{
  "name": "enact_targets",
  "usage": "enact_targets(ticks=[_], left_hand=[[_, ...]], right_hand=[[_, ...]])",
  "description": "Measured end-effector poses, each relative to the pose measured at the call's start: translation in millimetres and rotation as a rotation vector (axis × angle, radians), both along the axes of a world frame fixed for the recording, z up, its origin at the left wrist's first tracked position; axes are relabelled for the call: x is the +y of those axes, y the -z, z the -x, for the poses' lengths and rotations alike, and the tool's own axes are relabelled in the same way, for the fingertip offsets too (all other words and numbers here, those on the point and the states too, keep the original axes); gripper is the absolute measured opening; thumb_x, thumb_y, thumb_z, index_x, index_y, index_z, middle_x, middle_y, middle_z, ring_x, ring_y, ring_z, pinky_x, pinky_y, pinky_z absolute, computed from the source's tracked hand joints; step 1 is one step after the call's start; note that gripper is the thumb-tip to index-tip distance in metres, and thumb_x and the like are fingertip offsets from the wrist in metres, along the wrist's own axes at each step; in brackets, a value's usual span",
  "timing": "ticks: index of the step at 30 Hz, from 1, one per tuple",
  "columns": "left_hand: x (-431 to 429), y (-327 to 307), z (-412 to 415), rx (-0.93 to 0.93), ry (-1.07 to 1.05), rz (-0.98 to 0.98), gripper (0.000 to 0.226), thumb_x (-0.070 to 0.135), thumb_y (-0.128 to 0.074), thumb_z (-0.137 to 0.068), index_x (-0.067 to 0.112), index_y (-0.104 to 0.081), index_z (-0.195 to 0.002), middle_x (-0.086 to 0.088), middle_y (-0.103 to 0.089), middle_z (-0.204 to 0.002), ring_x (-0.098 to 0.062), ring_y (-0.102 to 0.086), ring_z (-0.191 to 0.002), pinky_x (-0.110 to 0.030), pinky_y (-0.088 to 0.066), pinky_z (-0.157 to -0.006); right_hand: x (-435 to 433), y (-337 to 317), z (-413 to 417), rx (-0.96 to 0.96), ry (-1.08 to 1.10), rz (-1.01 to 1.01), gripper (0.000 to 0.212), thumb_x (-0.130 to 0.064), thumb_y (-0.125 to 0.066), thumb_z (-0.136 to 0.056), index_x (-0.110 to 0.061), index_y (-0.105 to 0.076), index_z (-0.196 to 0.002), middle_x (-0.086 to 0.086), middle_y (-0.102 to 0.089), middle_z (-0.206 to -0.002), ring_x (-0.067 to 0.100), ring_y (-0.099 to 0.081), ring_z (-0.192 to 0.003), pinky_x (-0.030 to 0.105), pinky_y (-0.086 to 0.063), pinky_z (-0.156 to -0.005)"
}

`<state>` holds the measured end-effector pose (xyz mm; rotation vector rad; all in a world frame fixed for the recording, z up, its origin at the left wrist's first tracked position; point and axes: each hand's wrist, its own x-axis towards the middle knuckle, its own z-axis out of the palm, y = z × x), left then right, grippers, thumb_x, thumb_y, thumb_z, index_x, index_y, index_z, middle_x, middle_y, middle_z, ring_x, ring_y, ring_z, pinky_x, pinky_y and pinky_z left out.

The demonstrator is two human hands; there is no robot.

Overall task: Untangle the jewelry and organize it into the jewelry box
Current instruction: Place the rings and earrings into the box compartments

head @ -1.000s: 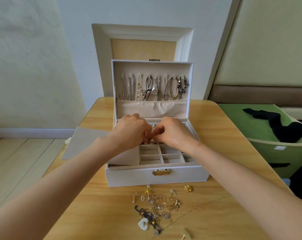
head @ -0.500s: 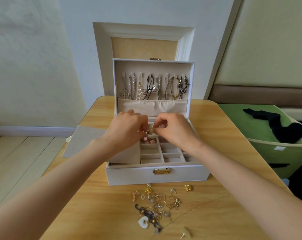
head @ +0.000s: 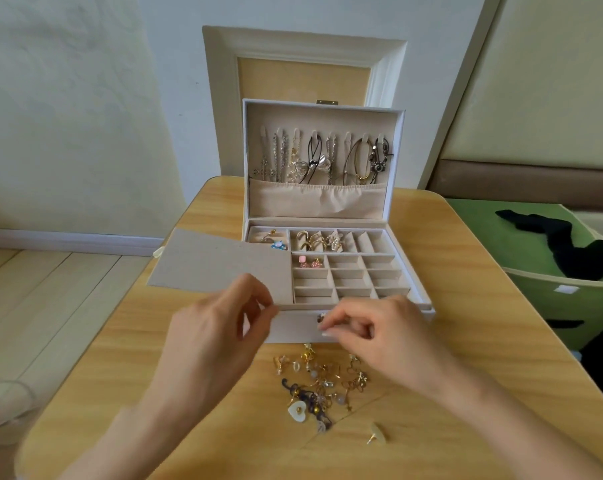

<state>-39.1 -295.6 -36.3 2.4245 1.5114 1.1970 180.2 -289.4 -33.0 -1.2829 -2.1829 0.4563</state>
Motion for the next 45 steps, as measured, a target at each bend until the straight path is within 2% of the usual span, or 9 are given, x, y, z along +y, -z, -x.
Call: enact_targets(ticks=[5,11,16,23,25,29,35,41,45], left_hand=[[-5.1,24.6,-9.7,0.235,0.072,0.091,0.020,0.049,-0.063,-0.074,0.033,-0.052,-0.076,0.022,-0.048,-0.049,0.001,-0.033,-0.037,-0.004,-0.021,-0.042],[-1.0,34.4,-6.4,0.350,0.040,0.095,0.021,0.044,-0.070,-0.063,0.032,-0.058,-0.075,0.020,-0.058,-0.058,-0.005,-0.049,-0.036,-0.016,-0.031,-0.034],[0.0,34.8,-3.9,0.386,0.031,0.130,0.034,0.038,-0.088,-0.054,0.034,-0.060,-0.074,0.020,-0.059,-0.059,-0.004,-0.048,-0.034,-0.011,-0.025,-0.036],[-1.4,34.3,-4.5,0.402,0.040,0.164,0.042,0.047,-0.090,-0.041,0.035,-0.059,-0.066,0.023,-0.054,-0.057,0.000,-0.041,-0.032,-0.004,-0.008,-0.041],[-1.6,32.7,-4.7,0.416,0.036,0.169,0.043,0.050,-0.089,-0.040,0.035,-0.058,-0.065,0.023,-0.053,-0.057,0.001,-0.037,-0.032,-0.005,-0.007,-0.039],[-3.3,31.0,-4.7,0.383,0.020,0.159,0.038,0.048,-0.088,-0.047,0.034,-0.058,-0.066,0.023,-0.054,-0.056,0.000,-0.037,-0.035,-0.004,-0.008,-0.041],[-5.0,23.6,-5.1,0.209,0.027,0.135,0.021,0.053,-0.048,-0.079,0.034,-0.057,-0.075,0.024,-0.053,-0.061,0.001,-0.030,-0.042,0.000,-0.017,-0.045],[-8.7,24.1,-7.3,0.218,0.139,0.168,0.014,0.051,-0.045,-0.081,0.038,-0.051,-0.079,0.025,-0.049,-0.074,0.010,-0.035,-0.046,0.000,-0.024,-0.045],[-10.4,27.3,-10.6,0.213,0.170,0.198,0.018,0.054,-0.047,-0.081,0.037,-0.051,-0.079,0.024,-0.049,-0.076,0.016,-0.033,-0.049,0.000,-0.023,-0.046]], right_hand=[[-3.5,16.0,9.1,-0.134,0.023,0.052,0.010,-0.031,-0.067,-0.086,-0.032,-0.071,-0.095,-0.023,-0.048,-0.044,0.002,-0.047,-0.047,0.008,-0.029,-0.054],[-7.4,21.5,24.9,-0.175,-0.021,-0.012,0.023,-0.025,-0.060,-0.090,-0.036,-0.068,-0.108,-0.013,-0.070,-0.074,0.004,-0.055,-0.068,0.015,-0.042,-0.071],[-5.0,22.4,23.9,-0.175,-0.010,0.008,0.020,-0.023,-0.070,-0.082,-0.032,-0.071,-0.099,-0.016,-0.042,-0.041,-0.001,-0.035,-0.044,0.011,-0.029,-0.056],[-3.2,20.5,21.2,-0.178,-0.031,0.091,0.018,-0.029,-0.068,-0.085,-0.030,-0.069,-0.103,-0.039,-0.045,-0.050,-0.025,-0.043,-0.062,0.005,-0.029,-0.066],[-3.2,23.9,20.5,-0.154,-0.030,0.075,0.011,-0.030,-0.070,-0.083,-0.030,-0.069,-0.095,-0.023,-0.046,-0.043,-0.018,-0.046,-0.058,0.012,-0.038,-0.067],[-4.6,26.2,20.9,-0.154,-0.032,0.057,0.007,-0.029,-0.068,-0.084,-0.027,-0.062,-0.089,-0.013,-0.034,-0.038,-0.003,-0.047,-0.049,0.008,-0.025,-0.055],[-7.2,11.6,10.8,-0.028,-0.007,0.072,0.011,-0.024,-0.072,-0.082,-0.028,-0.062,-0.077,-0.011,-0.041,-0.038,0.007,-0.041,-0.041,0.007,-0.034,-0.057],[-7.7,-8.0,-11.2,0.011,0.068,0.171,0.015,-0.022,-0.073,-0.080,-0.023,-0.061,-0.071,-0.008,-0.039,-0.038,0.008,-0.034,-0.039,0.010,-0.035,-0.055],[-3.8,-14.2,-25.2,-0.150,0.121,0.352,0.016,-0.023,-0.075,-0.078,-0.022,-0.062,-0.068,-0.008,-0.042,-0.038,0.007,-0.040,-0.040,0.028,-0.045,-0.057]])
